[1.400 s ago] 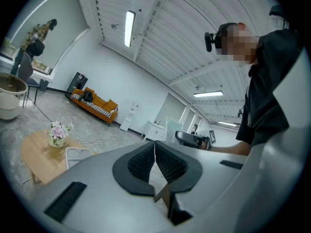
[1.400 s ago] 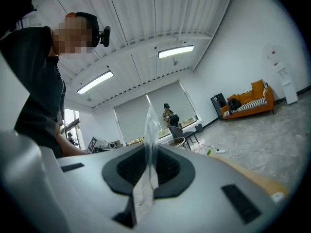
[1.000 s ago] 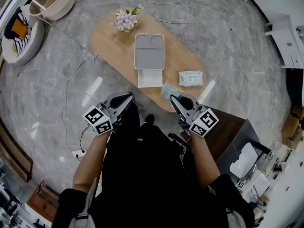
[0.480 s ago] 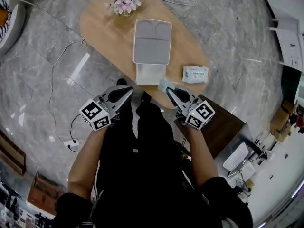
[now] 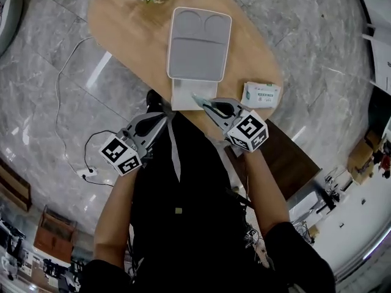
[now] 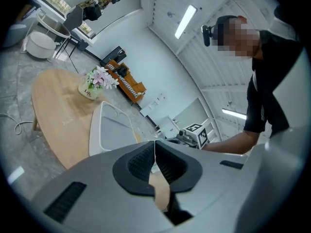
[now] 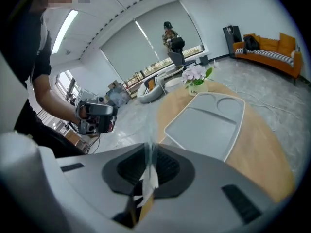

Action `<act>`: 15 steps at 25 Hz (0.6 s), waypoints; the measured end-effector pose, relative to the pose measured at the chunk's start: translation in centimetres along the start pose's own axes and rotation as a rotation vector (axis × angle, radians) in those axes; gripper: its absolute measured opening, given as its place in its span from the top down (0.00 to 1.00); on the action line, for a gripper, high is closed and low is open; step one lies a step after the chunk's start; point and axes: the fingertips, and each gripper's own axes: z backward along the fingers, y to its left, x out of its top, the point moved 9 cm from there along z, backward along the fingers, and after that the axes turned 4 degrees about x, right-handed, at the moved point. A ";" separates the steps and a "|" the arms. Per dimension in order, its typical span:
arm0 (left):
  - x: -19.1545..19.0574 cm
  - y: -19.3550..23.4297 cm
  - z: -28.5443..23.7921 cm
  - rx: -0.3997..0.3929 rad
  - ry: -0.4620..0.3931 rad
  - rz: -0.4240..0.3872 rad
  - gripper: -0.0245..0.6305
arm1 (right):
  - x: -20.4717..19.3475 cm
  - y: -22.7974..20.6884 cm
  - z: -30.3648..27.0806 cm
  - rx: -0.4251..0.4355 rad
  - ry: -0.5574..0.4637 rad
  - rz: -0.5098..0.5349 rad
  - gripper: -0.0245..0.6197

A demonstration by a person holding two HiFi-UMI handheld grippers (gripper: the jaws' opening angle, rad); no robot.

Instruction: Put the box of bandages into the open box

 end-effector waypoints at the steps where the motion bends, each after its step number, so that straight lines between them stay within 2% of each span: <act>1: -0.5 0.2 -0.2 0.012 -0.002 0.009 0.93 | -0.2 -0.6 -0.6 0.015 0.024 0.003 0.91; 4: -1.4 0.5 -0.6 0.042 -0.018 0.032 0.93 | -1.1 -2.1 -2.2 0.050 0.087 0.018 0.91; 9: -2.3 0.3 -0.8 0.068 -0.051 0.051 0.93 | -2.0 -3.8 -4.8 0.097 0.210 0.105 0.91; 15: -3.4 0.4 -0.9 0.085 -0.060 0.071 0.93 | -2.7 -4.0 -7.5 0.155 0.360 0.199 0.91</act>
